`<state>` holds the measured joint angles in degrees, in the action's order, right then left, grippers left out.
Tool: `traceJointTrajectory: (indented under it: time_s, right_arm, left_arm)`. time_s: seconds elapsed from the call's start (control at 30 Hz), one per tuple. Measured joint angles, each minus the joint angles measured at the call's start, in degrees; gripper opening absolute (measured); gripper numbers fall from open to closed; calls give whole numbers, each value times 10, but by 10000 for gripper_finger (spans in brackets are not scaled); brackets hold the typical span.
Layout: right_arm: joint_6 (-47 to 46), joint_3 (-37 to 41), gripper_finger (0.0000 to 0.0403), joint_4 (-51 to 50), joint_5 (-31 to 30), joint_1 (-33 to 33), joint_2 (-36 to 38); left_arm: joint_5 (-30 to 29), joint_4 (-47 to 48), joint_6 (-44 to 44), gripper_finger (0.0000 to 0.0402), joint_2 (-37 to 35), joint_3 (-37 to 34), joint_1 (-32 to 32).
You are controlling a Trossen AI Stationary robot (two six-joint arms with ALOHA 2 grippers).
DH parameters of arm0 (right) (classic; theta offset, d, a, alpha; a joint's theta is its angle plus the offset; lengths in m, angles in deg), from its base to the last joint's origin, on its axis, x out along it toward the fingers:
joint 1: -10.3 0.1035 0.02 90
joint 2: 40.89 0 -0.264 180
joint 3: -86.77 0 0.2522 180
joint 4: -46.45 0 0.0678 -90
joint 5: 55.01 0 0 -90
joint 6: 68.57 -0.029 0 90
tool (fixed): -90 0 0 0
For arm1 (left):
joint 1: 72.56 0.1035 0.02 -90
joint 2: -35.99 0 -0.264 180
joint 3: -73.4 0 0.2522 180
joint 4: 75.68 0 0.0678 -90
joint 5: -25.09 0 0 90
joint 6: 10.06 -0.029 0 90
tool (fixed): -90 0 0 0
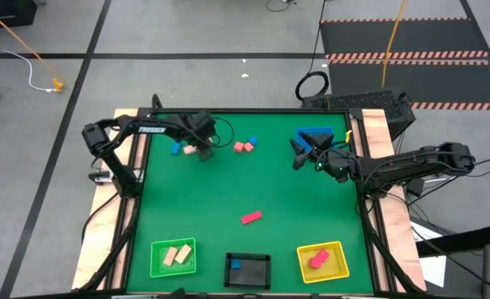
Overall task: Sort & place blocks by color
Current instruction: Put the light brown block into the green bin
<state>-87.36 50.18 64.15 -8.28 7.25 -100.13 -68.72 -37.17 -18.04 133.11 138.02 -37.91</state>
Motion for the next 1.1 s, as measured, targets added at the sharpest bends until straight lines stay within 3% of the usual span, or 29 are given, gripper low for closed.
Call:
traceJointTrajectory:
  time_s: [0.23, 0.6, 0.9, 1.1]
  right_arm:
    - [0, 0, 220, 0, 0, 0, 0]
    - [0, 0, 220, 0, 0, 0, 0]
    - [0, 0, 220, 1, 0, 0, 0]
    - [0, 0, 220, 0, 0, 0, 0]
  left_arm:
    - [14, -44, 38, 128, 0, -2, -39]
    - [-7, -116, 93, 128, -49, -3, -176]
    - [-7, -131, 204, 128, -156, -2, -348]
    - [-7, -128, 323, 128, -205, -1, -474]
